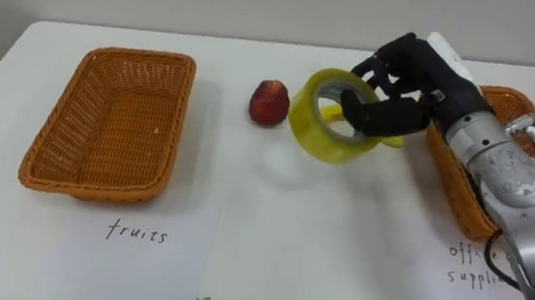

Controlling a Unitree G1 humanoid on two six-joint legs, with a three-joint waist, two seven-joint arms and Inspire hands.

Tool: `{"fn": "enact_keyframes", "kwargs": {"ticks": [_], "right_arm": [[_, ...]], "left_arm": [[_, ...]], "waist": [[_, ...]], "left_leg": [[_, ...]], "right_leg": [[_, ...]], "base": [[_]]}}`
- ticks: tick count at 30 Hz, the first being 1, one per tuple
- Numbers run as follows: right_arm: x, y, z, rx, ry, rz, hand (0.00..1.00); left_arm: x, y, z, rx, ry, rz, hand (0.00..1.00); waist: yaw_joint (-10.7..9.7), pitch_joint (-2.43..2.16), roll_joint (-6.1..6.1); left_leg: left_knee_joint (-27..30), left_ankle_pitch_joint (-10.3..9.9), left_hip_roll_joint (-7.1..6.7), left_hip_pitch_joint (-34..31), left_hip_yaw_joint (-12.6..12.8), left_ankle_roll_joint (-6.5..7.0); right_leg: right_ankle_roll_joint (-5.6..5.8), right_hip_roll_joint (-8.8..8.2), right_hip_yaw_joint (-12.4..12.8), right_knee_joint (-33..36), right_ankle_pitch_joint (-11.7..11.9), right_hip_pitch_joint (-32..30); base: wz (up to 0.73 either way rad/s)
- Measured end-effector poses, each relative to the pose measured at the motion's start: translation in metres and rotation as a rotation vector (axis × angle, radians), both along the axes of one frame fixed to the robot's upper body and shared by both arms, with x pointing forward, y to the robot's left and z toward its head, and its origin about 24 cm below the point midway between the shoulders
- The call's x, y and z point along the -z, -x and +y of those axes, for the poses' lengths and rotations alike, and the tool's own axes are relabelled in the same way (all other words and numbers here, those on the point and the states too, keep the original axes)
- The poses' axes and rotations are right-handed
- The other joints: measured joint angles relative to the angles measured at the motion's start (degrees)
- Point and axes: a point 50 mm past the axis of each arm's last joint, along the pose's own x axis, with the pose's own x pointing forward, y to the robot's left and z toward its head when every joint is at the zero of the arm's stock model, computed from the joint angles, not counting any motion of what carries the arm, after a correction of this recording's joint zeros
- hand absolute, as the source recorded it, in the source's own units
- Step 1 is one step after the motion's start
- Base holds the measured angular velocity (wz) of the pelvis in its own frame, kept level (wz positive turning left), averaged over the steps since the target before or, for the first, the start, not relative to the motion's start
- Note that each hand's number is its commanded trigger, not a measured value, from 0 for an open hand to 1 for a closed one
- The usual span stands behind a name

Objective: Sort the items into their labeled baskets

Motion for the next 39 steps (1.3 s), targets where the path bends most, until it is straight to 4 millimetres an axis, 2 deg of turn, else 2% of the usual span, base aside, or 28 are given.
{"fn": "enact_keyframes", "kwargs": {"ticks": [2, 5, 9, 12, 13, 17, 20, 23, 30, 33, 36, 39], "right_arm": [[0.001, 0.0, -0.005, 0.018, 0.008, 0.004, 1.0], [0.01, -0.001, -0.022, 0.102, -0.001, 0.028, 1.0], [0.026, -0.001, -0.046, 0.235, -0.058, 0.08, 1.0], [0.033, 0.002, -0.062, 0.333, -0.08, 0.091, 1.0], [0.035, 0.003, -0.068, 0.367, -0.084, 0.094, 1.0], [0.045, 0.007, -0.089, 0.452, -0.08, 0.142, 1.0], [0.055, 0.011, -0.1, 0.494, -0.079, 0.187, 1.0], [0.062, 0.013, -0.103, 0.514, -0.081, 0.219, 1.0], [0.065, 0.014, -0.105, 0.544, -0.13, 0.216, 1.0], [0.07, 0.016, -0.108, 0.563, -0.135, 0.236, 1.0], [0.075, 0.018, -0.11, 0.58, -0.141, 0.27, 1.0], [0.075, 0.019, -0.112, 0.595, -0.148, 0.277, 1.0]], "left_arm": [[0.0, 0.006, 0.0, -0.033, 0.0, 0.004, 0.0], [0.0, 0.009, 0.003, -0.047, -0.019, 0.006, 0.0], [0.0, 0.012, 0.003, -0.051, -0.027, 0.013, 0.0], [-0.001, 0.014, 0.002, -0.056, -0.04, 0.014, 0.0], [0.0, 0.017, 0.002, -0.058, -0.041, 0.019, 0.0], [-0.001, 0.027, 0.005, -0.084, -0.047, 0.041, 0.0], [-0.001, 0.029, 0.005, -0.087, -0.049, 0.053, 0.0], [-0.001, 0.029, 0.005, -0.089, -0.05, 0.059, 0.0], [-0.001, 0.03, 0.006, -0.098, -0.049, 0.064, 0.0], [-0.001, 0.03, 0.006, -0.107, -0.039, 0.067, 0.0], [0.0, 0.032, 0.005, -0.132, -0.023, 0.072, 0.0], [0.0, 0.034, 0.004, -0.132, -0.01, 0.083, 0.0]], "waist": [[-0.5, -0.62, -0.13], [-0.6, -0.75, -0.41], [-0.8, -0.47, -0.74], [-1.2, -0.11, -0.61], [-1.7, 0.16, -0.5], [-3.8, 0.13, -0.71], [-4.7, 0.13, -0.77], [-5.5, 0.0, -0.94], [-7.0, -0.25, -1.16], [-7.1, -0.37, -0.91], [-7.1, -0.23, -0.32], [-7.4, -0.51, 0.55]], "left_leg": [[0.0, 0.0, 0.0, 0.1, 0.0, 0.0], [0.1, 0.0, 0.01, 0.5, 0.0, 0.0], [0.1, 0.0, 0.01, 0.8, 0.2, 0.01], [0.0, 0.0, 0.05, 0.9, 0.4, 0.0], [0.0, 0.0, 0.06, 0.9, 0.4, 0.0], [-0.3, 0.0, 0.05, 0.5, 0.5, 0.0], [-0.4, 0.0, 0.11, 0.5, 0.8, 0.0], [-0.4, 0.0, 0.16, 0.6, 1.3, 0.0], [-0.4, 0.0, 0.15, 0.7, 1.4, 0.0], [-0.3, 0.0, 0.16, 0.7, 1.4, -0.01], [-0.3, 0.0, 0.24, 0.8, 1.4, -0.01], [-0.3, 0.0, 0.24, 0.8, 1.4, -0.01]], "right_leg": [[0.0, 0.03, 0.2, 0.0, 0.0, 0.1], [0.0, 0.0, 0.0, 0.1, 0.0, 0.4], [0.06, -0.05, 0.1, 0.2, 0.1, 0.7], [0.06, 0.0, 0.3, 0.2, 0.0, 0.7], [0.06, 0.02, 0.2, 0.2, 0.1, 0.7], [0.06, 0.05, 0.4, 0.2, 0.0, 0.0], [0.06, 0.11, 0.8, 0.2, 0.0, -0.2], [0.06, 0.12, 1.0, 0.1, 0.0, -0.5], [0.06, 0.12, 1.2, 0.1, 0.0, -0.5], [0.06, 0.11, 1.1, 0.1, 0.0, -0.4], [0.06, 0.13, 1.1, 0.7, 0.0, -0.5], [0.06, 0.12, 1.1, 0.9, 0.0, -0.5]], "base": [[0.0], [0.0], [-0.01], [-0.03], [0.0], [0.0], [-0.06], [-0.07], [-0.01], [0.0], [0.0], [0.0]]}}
